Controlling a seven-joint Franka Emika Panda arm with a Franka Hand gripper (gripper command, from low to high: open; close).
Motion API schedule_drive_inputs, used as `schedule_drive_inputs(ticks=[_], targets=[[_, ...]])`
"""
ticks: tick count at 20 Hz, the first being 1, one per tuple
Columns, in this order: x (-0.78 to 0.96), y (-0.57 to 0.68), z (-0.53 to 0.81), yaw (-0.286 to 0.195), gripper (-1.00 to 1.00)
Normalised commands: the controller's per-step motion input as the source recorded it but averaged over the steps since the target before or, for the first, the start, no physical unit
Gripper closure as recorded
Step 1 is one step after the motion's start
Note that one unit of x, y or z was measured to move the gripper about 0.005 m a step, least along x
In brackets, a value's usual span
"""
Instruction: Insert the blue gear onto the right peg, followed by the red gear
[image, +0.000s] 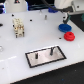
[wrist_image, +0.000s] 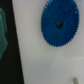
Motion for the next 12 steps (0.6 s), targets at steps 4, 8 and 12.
schedule_drive_inputs(ticks=[4, 8, 12], targets=[[-0.08, -0.26, -0.41, 0.0, -1.0], [-0.07, 0.0, 0.02, 0.0, -1.0], [-0.2, -0.01, 0.04, 0.0, -1.0]])
